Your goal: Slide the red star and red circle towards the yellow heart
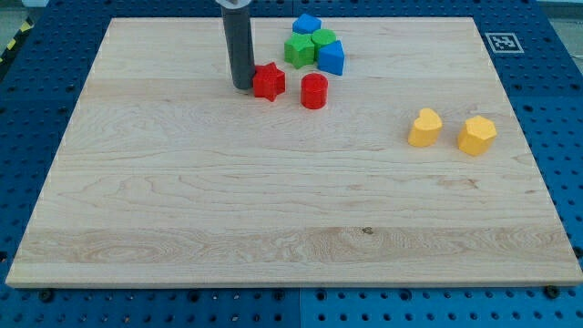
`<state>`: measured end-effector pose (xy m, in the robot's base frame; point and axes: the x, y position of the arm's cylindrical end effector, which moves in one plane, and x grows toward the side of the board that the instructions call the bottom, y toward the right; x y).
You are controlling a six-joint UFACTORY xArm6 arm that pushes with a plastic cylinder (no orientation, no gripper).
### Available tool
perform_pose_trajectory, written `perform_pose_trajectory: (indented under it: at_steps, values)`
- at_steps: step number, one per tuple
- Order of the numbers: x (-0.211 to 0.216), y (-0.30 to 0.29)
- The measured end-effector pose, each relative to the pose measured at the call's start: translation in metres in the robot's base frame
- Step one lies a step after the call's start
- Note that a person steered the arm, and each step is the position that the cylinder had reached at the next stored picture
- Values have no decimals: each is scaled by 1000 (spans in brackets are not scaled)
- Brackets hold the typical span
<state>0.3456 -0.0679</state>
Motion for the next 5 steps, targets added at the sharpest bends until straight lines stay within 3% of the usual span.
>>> perform_pose_trajectory:
  at_steps: [2, 5]
  values:
    - [0, 53]
    - [12, 63]
